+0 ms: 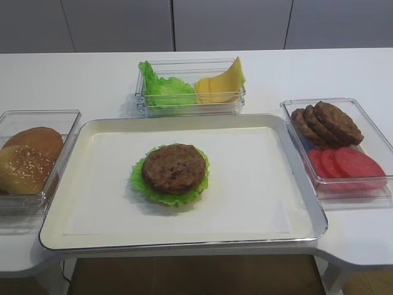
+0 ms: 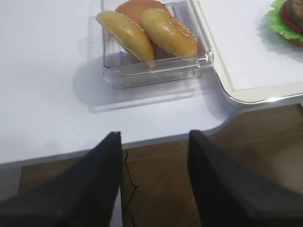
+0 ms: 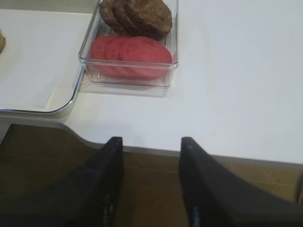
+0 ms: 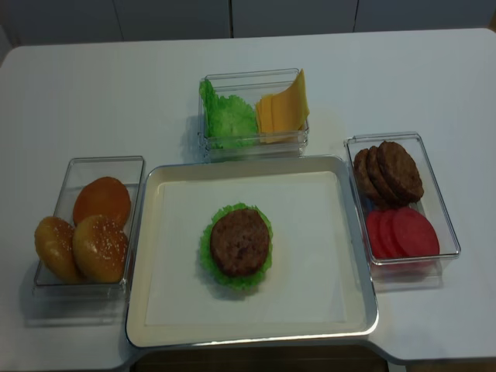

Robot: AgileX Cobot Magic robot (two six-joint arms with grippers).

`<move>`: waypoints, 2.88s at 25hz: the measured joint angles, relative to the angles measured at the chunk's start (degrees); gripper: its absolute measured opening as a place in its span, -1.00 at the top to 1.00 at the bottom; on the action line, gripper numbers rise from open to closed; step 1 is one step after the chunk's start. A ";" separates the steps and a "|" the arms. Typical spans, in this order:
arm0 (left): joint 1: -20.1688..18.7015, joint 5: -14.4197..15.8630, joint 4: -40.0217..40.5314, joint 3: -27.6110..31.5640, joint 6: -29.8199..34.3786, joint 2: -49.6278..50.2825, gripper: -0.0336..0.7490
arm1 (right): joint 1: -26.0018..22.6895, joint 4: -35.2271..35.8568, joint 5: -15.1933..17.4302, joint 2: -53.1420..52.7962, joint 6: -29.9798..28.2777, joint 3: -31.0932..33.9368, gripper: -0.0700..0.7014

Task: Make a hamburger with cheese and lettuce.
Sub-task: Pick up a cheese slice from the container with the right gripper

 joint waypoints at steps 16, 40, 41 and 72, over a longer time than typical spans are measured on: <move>0.00 0.00 0.00 0.00 0.00 0.00 0.04 | 0.00 0.00 0.00 0.00 0.56 0.00 0.00; 0.00 0.00 0.00 0.00 0.00 0.00 0.04 | 0.00 0.96 0.00 0.00 0.56 0.00 0.00; 0.00 0.00 0.00 0.00 0.00 0.00 0.04 | 0.00 1.06 0.00 0.00 0.56 0.00 0.00; 0.00 0.00 0.00 0.00 0.00 0.00 0.04 | 0.00 10.73 4.61 64.54 -2.49 -44.13 0.00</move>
